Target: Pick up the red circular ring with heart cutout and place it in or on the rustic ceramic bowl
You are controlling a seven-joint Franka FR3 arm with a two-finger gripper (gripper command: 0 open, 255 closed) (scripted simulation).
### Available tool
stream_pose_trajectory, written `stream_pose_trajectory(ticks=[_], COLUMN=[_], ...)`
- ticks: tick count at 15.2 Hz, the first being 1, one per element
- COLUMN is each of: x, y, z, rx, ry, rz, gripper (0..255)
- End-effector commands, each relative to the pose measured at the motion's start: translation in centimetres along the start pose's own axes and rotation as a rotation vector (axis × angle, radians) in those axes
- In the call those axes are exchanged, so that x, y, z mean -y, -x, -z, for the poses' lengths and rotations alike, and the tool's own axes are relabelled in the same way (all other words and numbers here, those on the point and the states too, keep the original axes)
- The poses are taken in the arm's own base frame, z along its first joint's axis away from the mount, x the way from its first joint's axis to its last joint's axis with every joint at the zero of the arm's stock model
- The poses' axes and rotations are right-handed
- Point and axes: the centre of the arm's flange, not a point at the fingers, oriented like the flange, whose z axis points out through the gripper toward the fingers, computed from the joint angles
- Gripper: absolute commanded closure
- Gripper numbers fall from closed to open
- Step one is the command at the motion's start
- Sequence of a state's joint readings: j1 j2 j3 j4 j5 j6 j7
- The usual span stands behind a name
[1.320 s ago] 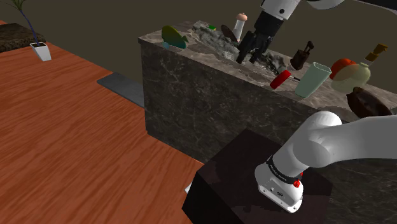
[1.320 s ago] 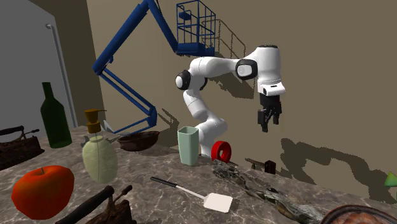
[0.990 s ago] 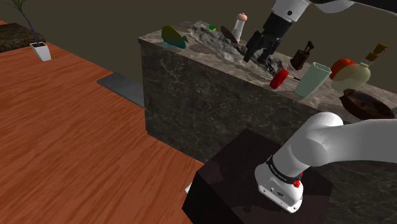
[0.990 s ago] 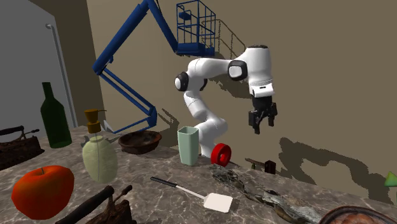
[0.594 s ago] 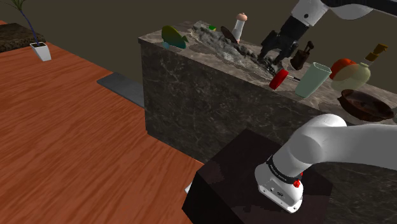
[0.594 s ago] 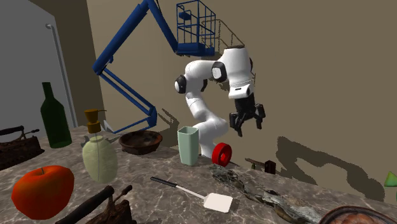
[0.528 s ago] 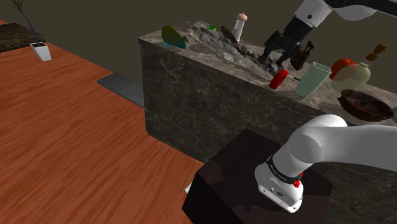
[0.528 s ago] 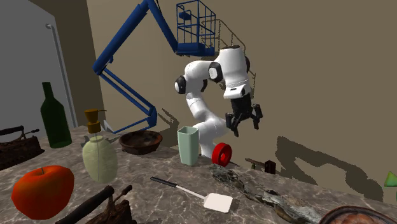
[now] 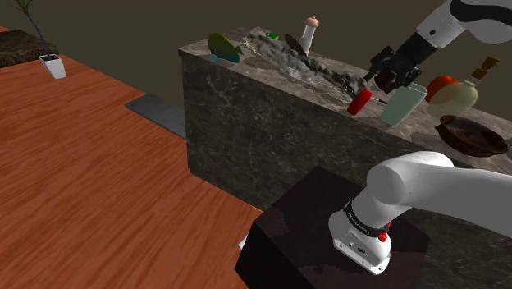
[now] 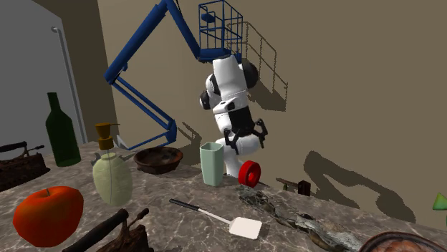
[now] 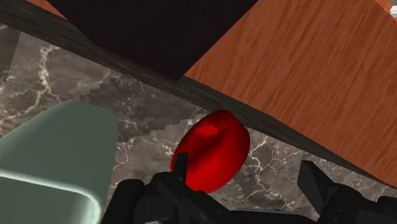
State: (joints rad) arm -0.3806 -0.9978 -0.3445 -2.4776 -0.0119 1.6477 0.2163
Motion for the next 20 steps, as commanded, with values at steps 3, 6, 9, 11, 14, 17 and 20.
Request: stream_pose_trajectory(ticks=[3,6,9,11,14,17,20], x=[-1.1,-1.1,-1.1,-1.1,-1.1,-1.1,-1.1], y=[0.2,0.2,0.1,0.1,0.1,0.1,0.2], z=[-1.4,-3.0,-3.8,-3.8,-3.8,-3.8,-3.6], rx=[-0.008,-0.008,-0.008,-0.008,-0.008,-0.008,-0.008], ry=[-0.004,-0.004,-0.004,-0.004,-0.004,-0.004,-0.004], rz=[-0.036,-0.036,-0.036,-0.036,-0.036,-0.036,-0.036], gripper=[0,0,0,0,0,255,255])
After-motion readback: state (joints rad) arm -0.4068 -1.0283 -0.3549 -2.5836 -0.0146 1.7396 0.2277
